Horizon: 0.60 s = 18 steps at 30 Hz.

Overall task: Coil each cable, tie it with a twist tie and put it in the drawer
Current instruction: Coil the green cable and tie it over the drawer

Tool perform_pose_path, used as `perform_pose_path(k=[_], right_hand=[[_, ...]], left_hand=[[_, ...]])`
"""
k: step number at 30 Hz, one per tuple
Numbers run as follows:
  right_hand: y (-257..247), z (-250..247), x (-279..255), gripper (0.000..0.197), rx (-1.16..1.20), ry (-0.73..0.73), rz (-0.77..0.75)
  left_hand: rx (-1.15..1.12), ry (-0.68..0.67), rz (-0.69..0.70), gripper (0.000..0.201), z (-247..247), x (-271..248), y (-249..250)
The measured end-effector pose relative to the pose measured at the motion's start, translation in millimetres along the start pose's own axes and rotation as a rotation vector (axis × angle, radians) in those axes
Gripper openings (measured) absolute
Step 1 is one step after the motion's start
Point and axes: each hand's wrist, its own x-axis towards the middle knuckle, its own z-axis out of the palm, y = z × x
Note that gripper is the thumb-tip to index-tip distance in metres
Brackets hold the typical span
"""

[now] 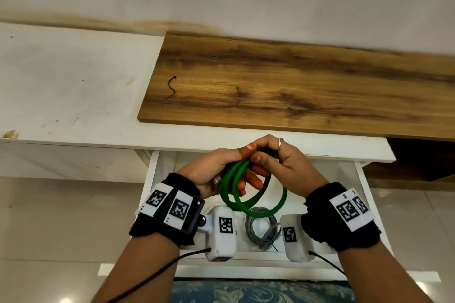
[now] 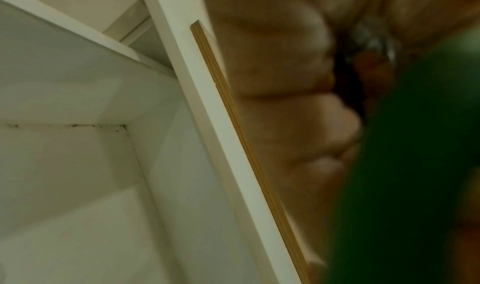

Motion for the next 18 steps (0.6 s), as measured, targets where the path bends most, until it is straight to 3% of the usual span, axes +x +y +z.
perform_pose_path(k=[8,13,18], right_hand=[[3,-1,2,0.015,0.092,0.168,0.023],[5,5,6,0.011,0.155,0.263,0.14],[3,7,3,0.017,0.276,0.199,0.266]], left_hand=[[-0.245,-0.004,0.011,0.034,-4,0,-4],[-0.357,0.052,0.031,0.031,1,9,-2],[-0.299,0.123,0.053,0.031,-4,15,-3]])
